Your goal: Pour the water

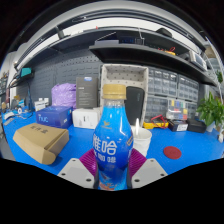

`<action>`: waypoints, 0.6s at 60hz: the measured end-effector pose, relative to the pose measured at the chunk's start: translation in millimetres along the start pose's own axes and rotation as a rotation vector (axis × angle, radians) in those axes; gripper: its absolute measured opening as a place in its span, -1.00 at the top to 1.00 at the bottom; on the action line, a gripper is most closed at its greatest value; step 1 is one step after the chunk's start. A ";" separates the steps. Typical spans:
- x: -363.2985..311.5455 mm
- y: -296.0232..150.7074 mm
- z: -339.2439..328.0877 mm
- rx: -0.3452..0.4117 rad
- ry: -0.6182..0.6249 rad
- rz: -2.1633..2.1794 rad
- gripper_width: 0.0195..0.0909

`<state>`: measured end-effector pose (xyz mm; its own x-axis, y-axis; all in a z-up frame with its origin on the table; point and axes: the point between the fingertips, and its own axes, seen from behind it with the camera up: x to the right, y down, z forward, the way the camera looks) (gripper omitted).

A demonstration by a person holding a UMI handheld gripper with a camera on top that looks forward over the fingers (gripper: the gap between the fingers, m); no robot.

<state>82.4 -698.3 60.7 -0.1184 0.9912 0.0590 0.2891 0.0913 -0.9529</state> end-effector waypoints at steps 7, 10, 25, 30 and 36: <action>-13.5 -12.4 7.0 -0.010 -0.034 0.032 0.50; -19.6 -24.7 13.8 0.000 -0.047 0.084 0.49; -32.3 -76.6 64.2 -0.017 -0.081 0.655 0.50; -36.9 -83.0 76.3 -0.044 -0.099 0.914 0.50; -41.6 -94.7 88.5 -0.054 -0.107 1.181 0.50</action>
<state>-24.2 -756.6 122.3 0.1703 0.4517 -0.8758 0.3125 -0.8676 -0.3867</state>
